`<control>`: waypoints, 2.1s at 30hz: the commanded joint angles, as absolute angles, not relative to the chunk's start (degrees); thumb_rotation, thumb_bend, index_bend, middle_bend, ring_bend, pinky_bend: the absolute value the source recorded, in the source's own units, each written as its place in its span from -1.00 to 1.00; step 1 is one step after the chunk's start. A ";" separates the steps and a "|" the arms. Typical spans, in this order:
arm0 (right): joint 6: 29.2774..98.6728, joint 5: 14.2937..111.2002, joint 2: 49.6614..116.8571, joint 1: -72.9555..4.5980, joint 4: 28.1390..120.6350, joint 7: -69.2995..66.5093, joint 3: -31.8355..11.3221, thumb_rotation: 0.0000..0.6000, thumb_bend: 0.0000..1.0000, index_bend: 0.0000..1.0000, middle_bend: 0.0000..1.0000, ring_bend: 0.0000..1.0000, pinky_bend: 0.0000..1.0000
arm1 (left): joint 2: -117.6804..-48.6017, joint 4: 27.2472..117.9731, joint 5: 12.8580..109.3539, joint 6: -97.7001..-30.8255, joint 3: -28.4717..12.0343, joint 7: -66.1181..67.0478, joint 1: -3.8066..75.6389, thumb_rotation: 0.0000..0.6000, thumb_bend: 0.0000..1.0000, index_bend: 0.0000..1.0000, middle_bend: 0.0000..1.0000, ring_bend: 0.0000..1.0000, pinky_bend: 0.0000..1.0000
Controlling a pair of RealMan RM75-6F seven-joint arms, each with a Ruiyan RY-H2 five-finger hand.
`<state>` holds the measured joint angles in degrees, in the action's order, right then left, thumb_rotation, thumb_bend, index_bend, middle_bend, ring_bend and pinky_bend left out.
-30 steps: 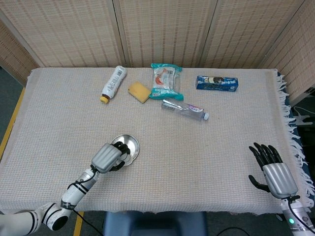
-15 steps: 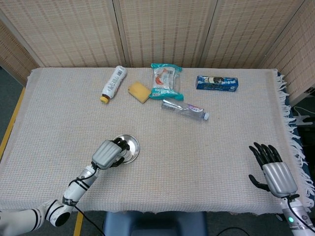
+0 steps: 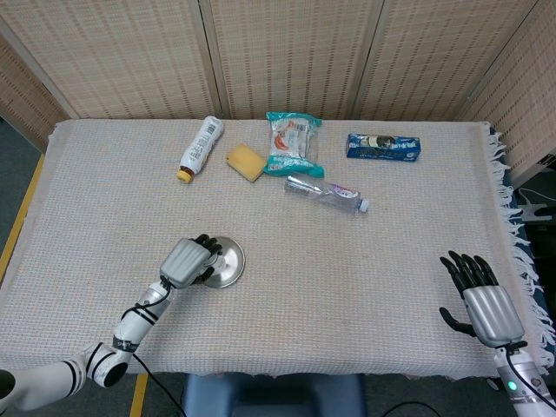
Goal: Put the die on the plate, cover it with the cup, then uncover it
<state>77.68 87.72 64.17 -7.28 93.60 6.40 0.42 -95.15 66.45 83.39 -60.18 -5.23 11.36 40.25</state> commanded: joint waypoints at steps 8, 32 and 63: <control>77.24 87.19 64.38 -7.46 93.47 6.74 0.29 0.75 -0.57 -1.00 -1.00 -1.00 -1.00 | -97.14 62.47 85.33 -62.10 -5.37 8.01 40.93 1.00 -0.22 -0.19 -0.16 -0.41 0.31; 77.69 87.43 64.33 -7.27 93.64 6.85 0.46 0.75 -0.57 -1.00 -1.00 -1.00 -1.00 | -91.70 71.46 81.32 -55.60 -4.74 9.43 41.45 1.00 -0.22 -0.14 -0.05 -0.31 0.33; 77.96 87.36 64.31 -7.07 93.89 7.03 0.49 0.75 -0.57 -1.00 -1.00 -1.00 -1.00 | -88.53 76.67 80.18 -52.74 -4.86 3.24 42.23 1.00 -0.20 -0.14 -0.05 -0.29 0.34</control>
